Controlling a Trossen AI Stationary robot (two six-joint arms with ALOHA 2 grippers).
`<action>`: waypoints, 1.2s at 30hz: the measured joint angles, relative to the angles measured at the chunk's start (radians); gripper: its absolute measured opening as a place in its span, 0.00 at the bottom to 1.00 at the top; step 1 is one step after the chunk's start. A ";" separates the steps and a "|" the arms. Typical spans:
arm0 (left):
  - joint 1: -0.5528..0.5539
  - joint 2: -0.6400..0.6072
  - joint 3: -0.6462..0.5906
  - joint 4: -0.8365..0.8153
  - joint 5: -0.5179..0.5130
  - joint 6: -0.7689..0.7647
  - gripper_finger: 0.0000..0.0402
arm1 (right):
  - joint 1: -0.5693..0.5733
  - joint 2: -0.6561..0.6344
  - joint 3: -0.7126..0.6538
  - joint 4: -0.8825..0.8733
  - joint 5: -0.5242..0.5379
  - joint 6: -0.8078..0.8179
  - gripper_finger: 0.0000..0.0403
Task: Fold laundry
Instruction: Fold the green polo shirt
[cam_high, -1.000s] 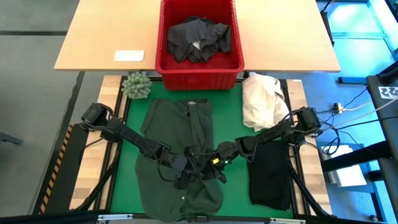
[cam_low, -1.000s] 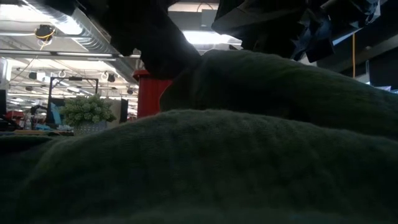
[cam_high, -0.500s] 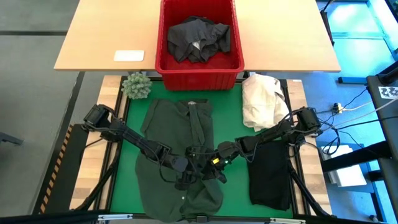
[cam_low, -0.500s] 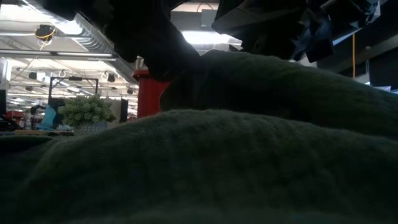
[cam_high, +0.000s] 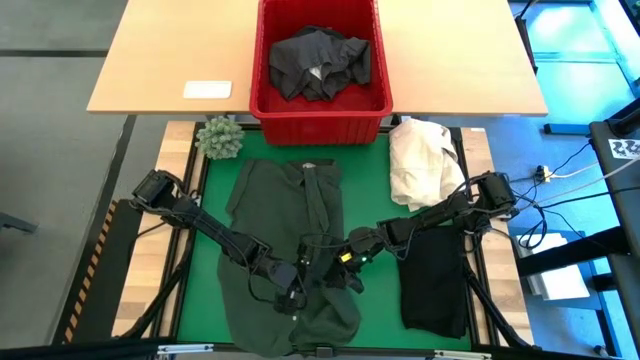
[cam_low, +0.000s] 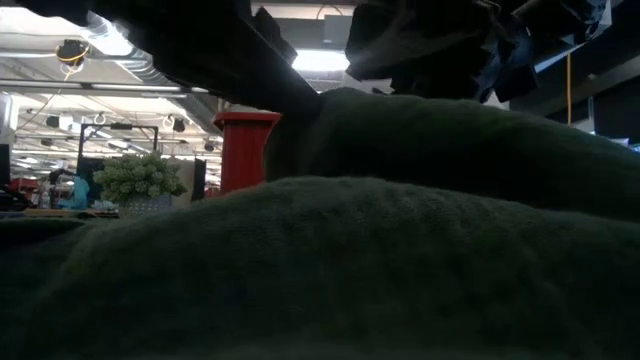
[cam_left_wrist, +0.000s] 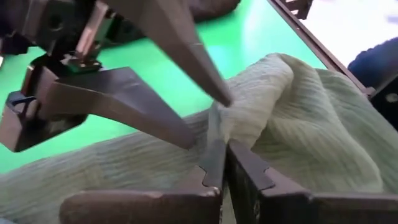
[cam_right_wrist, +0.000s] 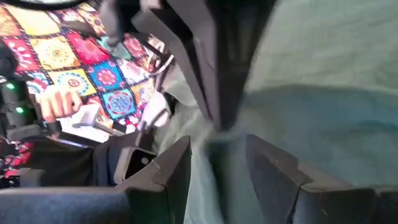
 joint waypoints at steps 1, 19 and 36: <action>-0.003 0.000 0.000 0.000 0.000 0.001 0.02 | -0.006 -0.001 0.000 -0.012 -0.001 -0.002 0.38; -0.063 -0.001 0.000 -0.289 0.109 -0.083 0.00 | 0.004 -0.061 0.000 -0.299 -0.036 -0.111 0.38; -0.036 -0.002 0.000 -0.349 0.049 -0.108 0.00 | 0.173 -0.061 0.000 -0.327 0.106 -0.111 0.38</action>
